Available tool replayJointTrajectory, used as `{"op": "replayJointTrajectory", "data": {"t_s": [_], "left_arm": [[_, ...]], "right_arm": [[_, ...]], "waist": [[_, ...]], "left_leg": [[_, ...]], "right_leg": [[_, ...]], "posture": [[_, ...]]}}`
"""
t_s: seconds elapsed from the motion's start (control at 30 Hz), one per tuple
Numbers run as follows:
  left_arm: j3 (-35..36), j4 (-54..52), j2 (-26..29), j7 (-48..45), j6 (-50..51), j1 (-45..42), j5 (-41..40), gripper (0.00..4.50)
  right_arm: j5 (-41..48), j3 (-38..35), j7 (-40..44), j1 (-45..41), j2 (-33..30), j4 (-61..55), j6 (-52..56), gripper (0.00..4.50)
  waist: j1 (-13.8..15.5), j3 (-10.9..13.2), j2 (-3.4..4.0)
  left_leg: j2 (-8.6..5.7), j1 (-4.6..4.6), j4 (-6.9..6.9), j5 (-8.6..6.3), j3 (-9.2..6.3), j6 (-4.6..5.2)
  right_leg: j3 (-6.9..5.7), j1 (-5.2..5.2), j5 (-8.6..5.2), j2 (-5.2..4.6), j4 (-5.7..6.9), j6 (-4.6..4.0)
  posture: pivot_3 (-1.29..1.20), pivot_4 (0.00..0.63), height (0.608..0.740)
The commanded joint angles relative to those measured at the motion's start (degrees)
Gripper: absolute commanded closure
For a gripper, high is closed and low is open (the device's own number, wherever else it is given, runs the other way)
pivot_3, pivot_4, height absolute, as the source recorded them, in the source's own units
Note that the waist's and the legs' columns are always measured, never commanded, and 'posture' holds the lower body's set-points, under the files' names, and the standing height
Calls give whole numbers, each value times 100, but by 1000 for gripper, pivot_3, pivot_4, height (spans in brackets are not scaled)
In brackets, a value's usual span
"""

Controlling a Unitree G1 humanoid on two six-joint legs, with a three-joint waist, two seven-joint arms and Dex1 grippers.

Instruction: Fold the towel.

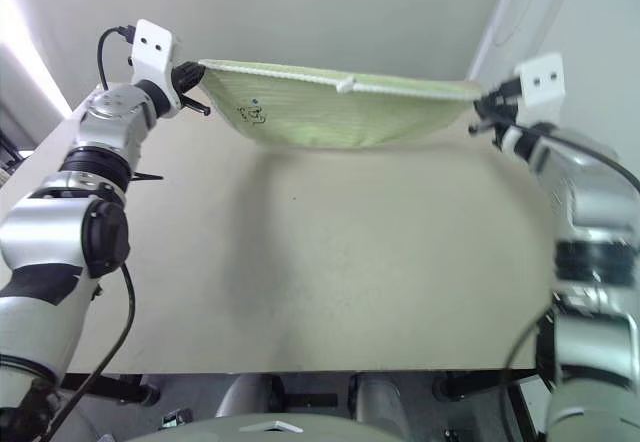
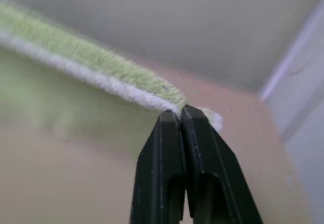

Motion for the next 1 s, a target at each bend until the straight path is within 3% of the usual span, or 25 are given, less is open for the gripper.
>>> {"op": "replayJointTrajectory", "data": {"t_s": [0.03,0.17,0.33,0.67,1.0], "left_arm": [[-15,-187,394,-1229,-71,183,-49,4500],[-352,-401,834,-3275,139,720,47,4500],[-645,-749,1177,-4284,424,1170,117,4500],[-905,-2086,1715,-5038,1556,1850,85,4500],[-613,-5960,2745,-5548,3835,4433,-877,4500]], "right_arm": [[434,-586,444,879,-442,-1179,637,4468],[745,-1087,632,1948,-554,-1878,1044,4468],[1039,-1488,775,2475,-608,-2355,1402,4468],[1417,-1954,1112,3450,-658,-3009,1783,4468],[1500,-2480,1381,4758,-729,-3720,1939,4468]], "waist": [[-17,0,1],[-72,-1,3],[-30,0,-1],[10,-1,0],[5,-1,-1]], "left_leg": [[0,1,0,0,0,0],[6,19,5,0,-2,0],[6,23,11,5,-14,-9],[6,21,13,6,-20,-8],[10,26,9,5,-18,-10]], "right_leg": [[0,0,0,0,0,0],[0,8,-11,5,6,-25],[-1,12,0,6,4,-44],[-4,14,2,6,-4,-42],[4,15,-10,8,-11,-35]], "posture": [[0,0,683],[0,0,683],[0,0,683],[0,0,683],[0,0,683]]}}
